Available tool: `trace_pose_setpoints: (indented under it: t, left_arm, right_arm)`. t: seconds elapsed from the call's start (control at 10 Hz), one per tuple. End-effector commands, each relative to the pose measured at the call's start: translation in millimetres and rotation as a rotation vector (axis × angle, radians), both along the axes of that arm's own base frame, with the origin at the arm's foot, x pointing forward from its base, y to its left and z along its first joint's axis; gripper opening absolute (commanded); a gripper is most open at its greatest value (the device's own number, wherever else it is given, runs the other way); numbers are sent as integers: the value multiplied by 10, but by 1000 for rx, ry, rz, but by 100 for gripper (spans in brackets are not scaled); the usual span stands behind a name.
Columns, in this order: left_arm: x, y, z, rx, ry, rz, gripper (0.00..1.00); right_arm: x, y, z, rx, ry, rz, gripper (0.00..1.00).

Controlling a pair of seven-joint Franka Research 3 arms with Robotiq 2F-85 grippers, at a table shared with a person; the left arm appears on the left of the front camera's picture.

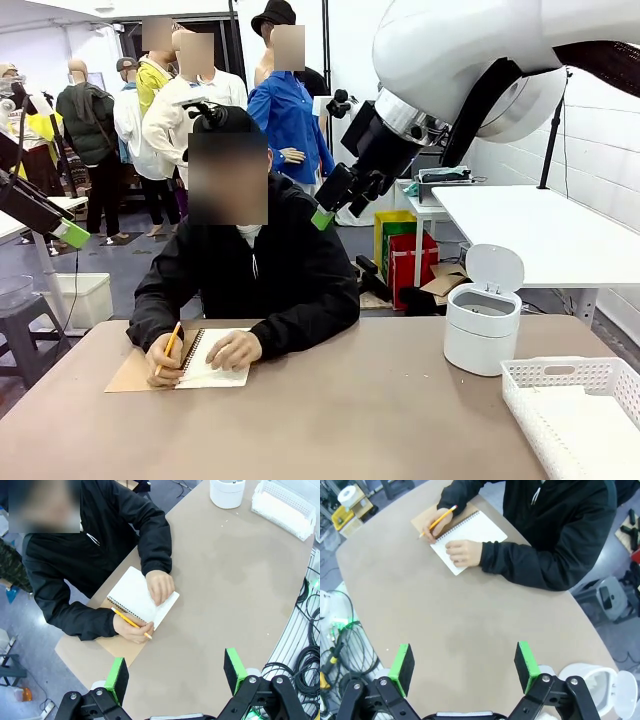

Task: Sort the paper based on its condition.
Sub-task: If a person hands you a paper, place it in the Organizing basket , and if it's crumpled, put it in the Trash can.

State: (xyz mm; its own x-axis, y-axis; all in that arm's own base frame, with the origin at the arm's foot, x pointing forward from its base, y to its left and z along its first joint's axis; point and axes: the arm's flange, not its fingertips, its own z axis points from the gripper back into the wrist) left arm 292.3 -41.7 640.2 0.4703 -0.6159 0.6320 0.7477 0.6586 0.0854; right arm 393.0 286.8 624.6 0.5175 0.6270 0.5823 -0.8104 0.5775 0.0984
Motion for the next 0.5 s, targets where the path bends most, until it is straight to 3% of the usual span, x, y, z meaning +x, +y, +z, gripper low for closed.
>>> trace_pose_setpoints:
  t: [0.0,0.4]
  left_arm:
    - [2,13,3,-5,1,3,100]
    - [2,13,3,-5,1,3,100]
  right_arm:
    - [-12,-1,17,2,-3,0,100]
    - [-12,-1,17,2,-3,0,100]
